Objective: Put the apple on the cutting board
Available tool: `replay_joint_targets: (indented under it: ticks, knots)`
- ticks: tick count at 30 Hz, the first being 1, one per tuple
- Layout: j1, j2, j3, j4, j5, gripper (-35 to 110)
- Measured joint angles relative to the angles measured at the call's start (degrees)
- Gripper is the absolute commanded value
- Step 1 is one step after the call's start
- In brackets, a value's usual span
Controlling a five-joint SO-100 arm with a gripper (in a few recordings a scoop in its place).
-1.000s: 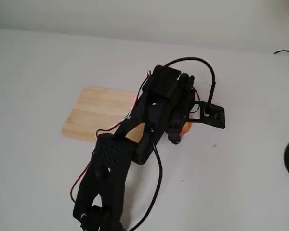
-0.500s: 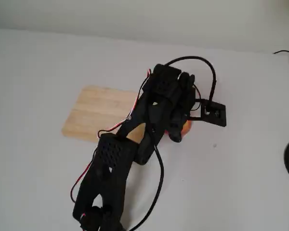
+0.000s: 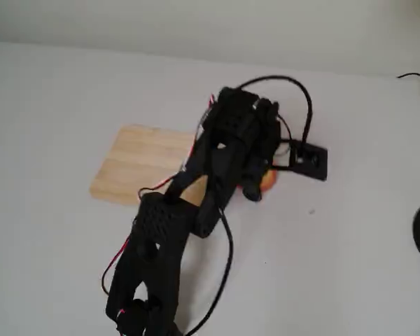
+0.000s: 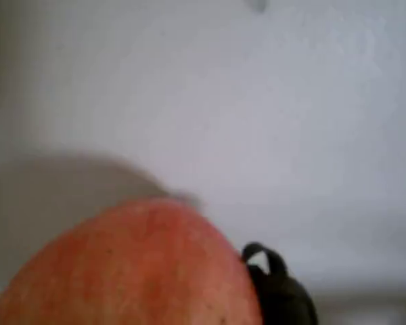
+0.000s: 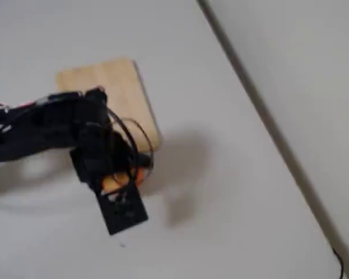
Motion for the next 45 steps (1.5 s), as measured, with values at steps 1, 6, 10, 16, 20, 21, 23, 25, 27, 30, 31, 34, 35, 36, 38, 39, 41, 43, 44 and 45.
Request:
replay_joint_targets:
  ticks: [1,6,10,16,20,21,23,25,27,30,31,34,35,36,38,39,41,43,44,45]
  knots:
    - [-0.88,1.41,0.00,0.00,0.18,0]
    - [-6.33,7.91,0.00,0.18,2.20,0]
    - [-12.30,10.72,0.00,0.18,3.16,0]
    - [-21.62,10.90,0.00,0.18,4.04,0]
    - [-26.63,10.81,0.00,0.18,5.36,0]
    - [-27.51,10.63,0.00,0.18,5.63,0]
    - [-28.56,9.14,0.00,0.18,6.06,0]
    - [-29.00,6.77,0.00,0.18,6.33,0]
    - [-29.00,4.04,0.00,0.18,6.50,0]
    - [-29.00,0.79,0.00,0.18,7.12,0]
    - [-29.00,0.09,0.00,0.18,6.94,0]
    - [-29.09,-2.20,0.00,0.18,6.94,0]
    - [-29.09,-2.55,0.00,0.18,6.94,0]
    - [-29.09,-2.90,0.00,0.18,6.94,0]
    - [-29.53,-3.34,0.00,0.18,6.94,0]
    - [-29.88,-3.60,0.00,0.18,7.12,0]
    - [-30.41,-3.96,0.00,0.18,7.47,0]
    - [-30.94,-4.31,-0.09,0.18,7.73,1]
    - [-31.11,-4.57,-0.18,0.18,7.73,3]
    - [-31.20,-4.83,-0.44,0.18,7.73,4]
